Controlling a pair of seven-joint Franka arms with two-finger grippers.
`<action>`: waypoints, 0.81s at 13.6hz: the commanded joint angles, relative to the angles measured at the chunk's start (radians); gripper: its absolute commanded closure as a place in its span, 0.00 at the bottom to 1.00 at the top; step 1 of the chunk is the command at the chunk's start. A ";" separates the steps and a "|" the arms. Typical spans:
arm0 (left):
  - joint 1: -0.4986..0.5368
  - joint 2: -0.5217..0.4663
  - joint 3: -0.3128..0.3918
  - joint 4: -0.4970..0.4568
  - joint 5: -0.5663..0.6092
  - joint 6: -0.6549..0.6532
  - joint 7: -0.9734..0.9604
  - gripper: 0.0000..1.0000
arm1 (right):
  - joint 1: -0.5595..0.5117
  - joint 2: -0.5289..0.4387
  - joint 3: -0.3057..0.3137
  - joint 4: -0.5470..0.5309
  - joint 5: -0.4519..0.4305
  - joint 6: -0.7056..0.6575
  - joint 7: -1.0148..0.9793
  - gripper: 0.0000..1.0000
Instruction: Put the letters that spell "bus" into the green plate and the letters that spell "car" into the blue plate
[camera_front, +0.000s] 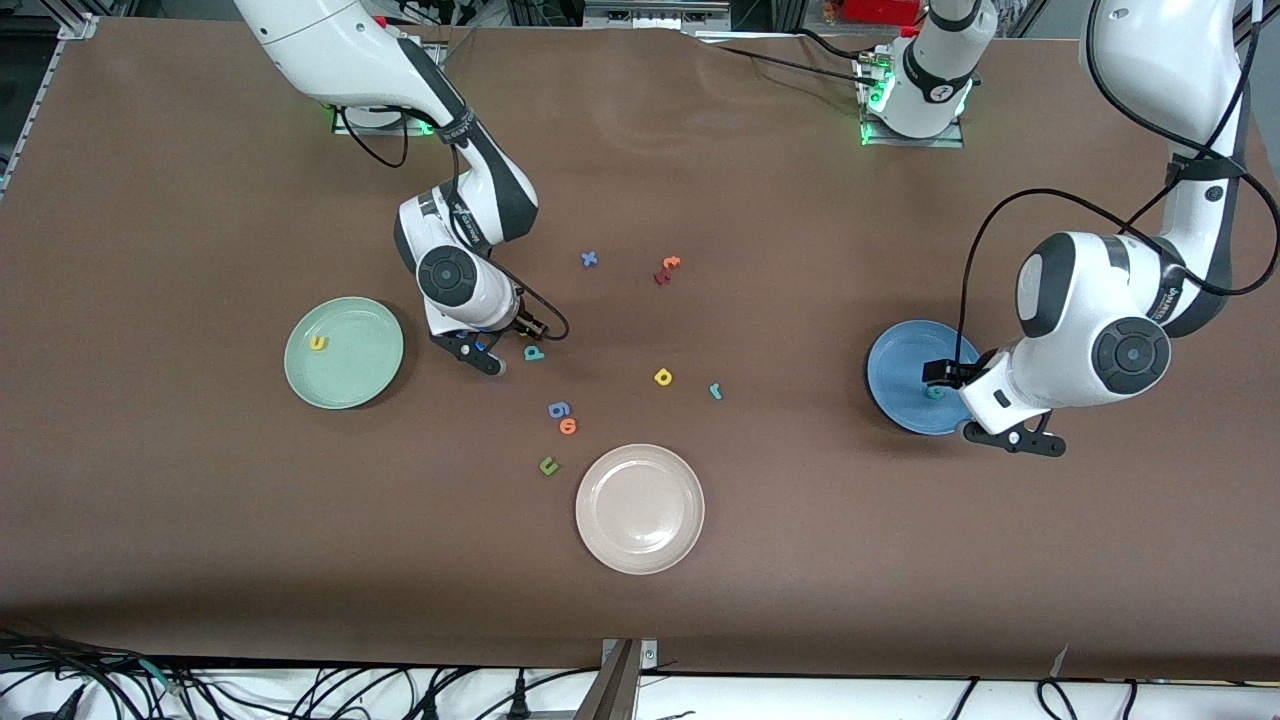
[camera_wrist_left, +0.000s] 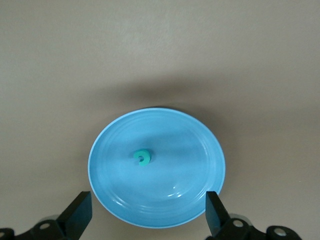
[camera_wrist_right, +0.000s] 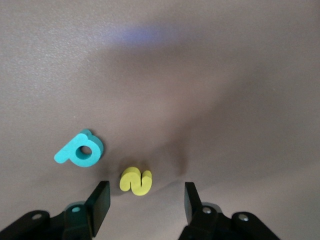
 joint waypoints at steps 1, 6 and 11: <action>0.000 0.005 -0.009 0.027 0.011 -0.004 -0.014 0.00 | 0.007 0.005 -0.005 -0.030 -0.007 0.060 -0.020 0.32; -0.035 0.005 -0.012 0.054 0.011 -0.009 -0.072 0.00 | 0.007 0.006 -0.005 -0.030 -0.007 0.063 -0.022 0.44; -0.065 0.009 -0.013 0.054 0.007 -0.013 -0.075 0.00 | 0.005 0.006 -0.005 -0.030 -0.007 0.060 -0.034 0.62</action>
